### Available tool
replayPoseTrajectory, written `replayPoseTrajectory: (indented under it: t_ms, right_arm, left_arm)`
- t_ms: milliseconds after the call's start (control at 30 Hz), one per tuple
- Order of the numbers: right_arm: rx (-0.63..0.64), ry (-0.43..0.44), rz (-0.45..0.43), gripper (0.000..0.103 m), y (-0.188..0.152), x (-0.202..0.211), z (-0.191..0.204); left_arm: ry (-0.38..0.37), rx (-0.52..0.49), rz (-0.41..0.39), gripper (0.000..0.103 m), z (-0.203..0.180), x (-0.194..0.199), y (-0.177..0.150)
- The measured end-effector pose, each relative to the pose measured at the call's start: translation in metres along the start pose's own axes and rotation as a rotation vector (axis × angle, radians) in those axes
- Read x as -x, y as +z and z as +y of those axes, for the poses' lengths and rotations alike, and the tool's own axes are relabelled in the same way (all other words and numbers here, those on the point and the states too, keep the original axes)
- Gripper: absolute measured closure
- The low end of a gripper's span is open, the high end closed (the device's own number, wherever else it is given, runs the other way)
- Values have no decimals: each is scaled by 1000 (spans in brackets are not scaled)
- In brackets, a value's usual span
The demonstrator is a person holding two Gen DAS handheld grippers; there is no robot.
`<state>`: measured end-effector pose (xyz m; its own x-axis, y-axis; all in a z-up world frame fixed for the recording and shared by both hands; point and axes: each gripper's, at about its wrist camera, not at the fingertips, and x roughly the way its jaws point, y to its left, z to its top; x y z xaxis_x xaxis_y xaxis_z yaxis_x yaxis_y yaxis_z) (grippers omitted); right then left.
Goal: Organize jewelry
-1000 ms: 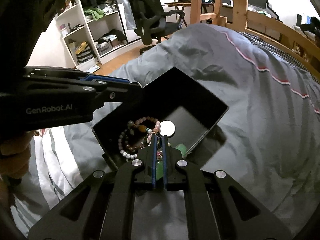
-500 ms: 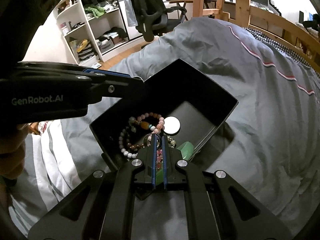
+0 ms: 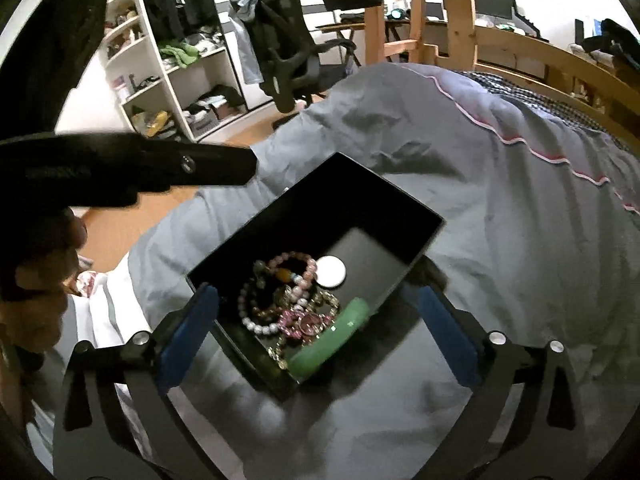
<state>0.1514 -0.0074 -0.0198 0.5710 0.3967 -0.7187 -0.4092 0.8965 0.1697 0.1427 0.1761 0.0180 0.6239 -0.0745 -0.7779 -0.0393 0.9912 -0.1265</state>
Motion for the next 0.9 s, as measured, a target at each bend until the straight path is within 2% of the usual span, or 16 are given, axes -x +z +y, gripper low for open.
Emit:
replayPoseTrajectory:
  t_ms: [100, 233, 467, 633, 900]
  right_arm:
    - [-7, -8, 4, 4, -2, 9, 4]
    - [-14, -18, 7, 4, -4, 28, 13]
    - [-38, -46, -16, 4, -6, 73, 21]
    - [-50, -52, -33, 4, -12, 106, 28]
    - [-45, -61, -42, 4, -34, 136, 38]
  left_arm:
    - [50, -23, -28, 7, -3, 13, -3]
    - [32, 12, -33, 6, 2, 30, -9]
    - [97, 9, -51, 6, 0, 76, -20]
    - [150, -50, -48, 6, -14, 110, -42]
    - [219, -65, -34, 6, -24, 141, -79]
